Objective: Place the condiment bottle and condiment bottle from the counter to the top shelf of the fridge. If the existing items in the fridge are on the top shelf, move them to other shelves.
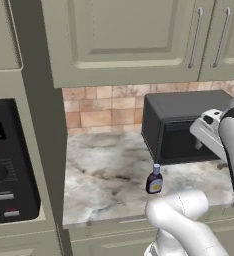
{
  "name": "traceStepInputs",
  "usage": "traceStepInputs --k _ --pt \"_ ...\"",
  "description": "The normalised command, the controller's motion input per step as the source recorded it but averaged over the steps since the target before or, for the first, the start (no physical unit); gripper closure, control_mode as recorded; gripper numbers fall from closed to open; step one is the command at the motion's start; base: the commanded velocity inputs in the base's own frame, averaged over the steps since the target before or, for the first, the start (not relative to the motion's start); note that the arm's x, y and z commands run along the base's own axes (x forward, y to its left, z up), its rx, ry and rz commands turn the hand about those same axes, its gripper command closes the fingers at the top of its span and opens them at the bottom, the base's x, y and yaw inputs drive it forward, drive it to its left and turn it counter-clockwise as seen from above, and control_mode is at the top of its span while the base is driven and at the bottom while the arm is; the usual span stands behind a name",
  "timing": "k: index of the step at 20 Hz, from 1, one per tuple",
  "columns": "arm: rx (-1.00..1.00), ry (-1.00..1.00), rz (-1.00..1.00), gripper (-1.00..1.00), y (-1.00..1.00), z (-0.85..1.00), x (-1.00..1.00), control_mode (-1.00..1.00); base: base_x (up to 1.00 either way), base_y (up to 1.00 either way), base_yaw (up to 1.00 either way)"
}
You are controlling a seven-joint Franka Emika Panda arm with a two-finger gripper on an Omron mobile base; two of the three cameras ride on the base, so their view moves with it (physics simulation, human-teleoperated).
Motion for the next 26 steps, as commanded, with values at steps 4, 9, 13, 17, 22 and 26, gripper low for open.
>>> traceStepInputs --k 4,9,13,17,22,26 --pt "0.0 0.23 -0.01 -1.0 0.26 -0.12 0.45 -1.0 0.0 0.0 0.0" --pt "-0.08 0.1 0.05 -1.0 0.53 -0.16 0.38 -1.0 0.0 0.0 0.0" --pt "-0.12 0.0 0.2 -1.0 0.4 -0.6 0.13 -1.0 0.0 0.0 0.0" --pt "-0.01 -0.02 0.27 -1.0 0.28 -0.66 0.05 -1.0 0.0 0.0 0.0" --pt "-0.01 -0.09 0.25 -1.0 0.01 -0.2 0.32 -1.0 0.0 0.0 0.0" --pt "-0.11 -0.02 0.18 -1.0 0.04 -0.04 0.15 -1.0 0.0 0.0 0.0"
